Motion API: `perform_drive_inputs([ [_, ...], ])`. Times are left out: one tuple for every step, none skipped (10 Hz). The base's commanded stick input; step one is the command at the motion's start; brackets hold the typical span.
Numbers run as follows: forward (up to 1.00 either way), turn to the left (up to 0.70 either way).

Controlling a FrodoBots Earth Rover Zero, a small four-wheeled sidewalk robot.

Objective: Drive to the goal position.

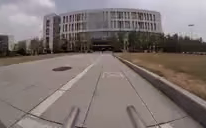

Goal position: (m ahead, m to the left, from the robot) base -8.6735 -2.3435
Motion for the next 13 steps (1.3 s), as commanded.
perform_drive_inputs([
  [0.70, 0.00],
  [0.70, 0.00],
  [0.70, 0.00],
  [0.70, 0.00],
  [0.70, 0.00],
  [0.70, 0.00],
  [0.70, 0.00],
  [0.70, 0.00],
  [0.70, 0.00],
  [0.70, -0.17],
  [0.70, -0.35],
  [0.70, -0.18],
  [0.70, 0.00],
])
